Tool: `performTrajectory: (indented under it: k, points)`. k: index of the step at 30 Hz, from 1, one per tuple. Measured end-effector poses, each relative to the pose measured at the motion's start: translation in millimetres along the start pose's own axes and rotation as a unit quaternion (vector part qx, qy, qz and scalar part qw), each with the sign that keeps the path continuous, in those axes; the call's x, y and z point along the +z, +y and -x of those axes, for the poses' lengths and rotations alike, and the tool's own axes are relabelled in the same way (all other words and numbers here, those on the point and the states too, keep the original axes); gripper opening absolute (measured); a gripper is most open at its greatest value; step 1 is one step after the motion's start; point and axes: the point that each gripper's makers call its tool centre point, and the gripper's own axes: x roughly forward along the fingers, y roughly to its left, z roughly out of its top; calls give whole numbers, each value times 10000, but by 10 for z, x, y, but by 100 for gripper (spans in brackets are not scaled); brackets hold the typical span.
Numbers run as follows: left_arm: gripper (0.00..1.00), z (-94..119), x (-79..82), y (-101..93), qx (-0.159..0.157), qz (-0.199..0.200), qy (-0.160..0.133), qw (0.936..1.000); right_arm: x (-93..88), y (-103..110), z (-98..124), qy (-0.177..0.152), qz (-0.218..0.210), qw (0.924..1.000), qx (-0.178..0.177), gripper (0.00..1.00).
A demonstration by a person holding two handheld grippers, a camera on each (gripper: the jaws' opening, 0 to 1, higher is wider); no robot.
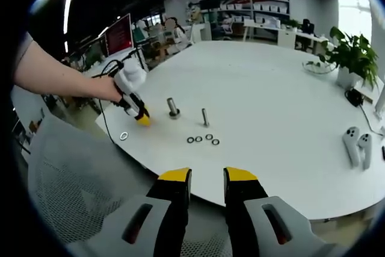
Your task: Place the washer onto the threaded stud by aligning its center hole with the stud, sliding it down to the base, and recovering from edge contact or off-axis alignment until the washer reaches the visible bottom stop.
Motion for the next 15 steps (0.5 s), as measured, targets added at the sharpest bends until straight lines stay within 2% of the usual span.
performTrajectory:
  k: [3, 6, 8, 15]
  points:
    - [27, 44, -150, 6, -17, 288, -9, 9996, -6, 4, -3, 20, 12, 10000, 10, 24]
    - [29, 93, -254, -13, -14, 294, -159, 9994, -9, 5, -2, 27, 15, 10000, 10, 24]
    - [30, 97, -368, -4, -11, 395, -92, 9992, -8, 7, -2, 27, 21, 10000, 17, 24]
    - [33, 191, -603, -107, 38, 479, -22, 9988, 2, 31, 3, 4, 44, 10000, 59, 24]
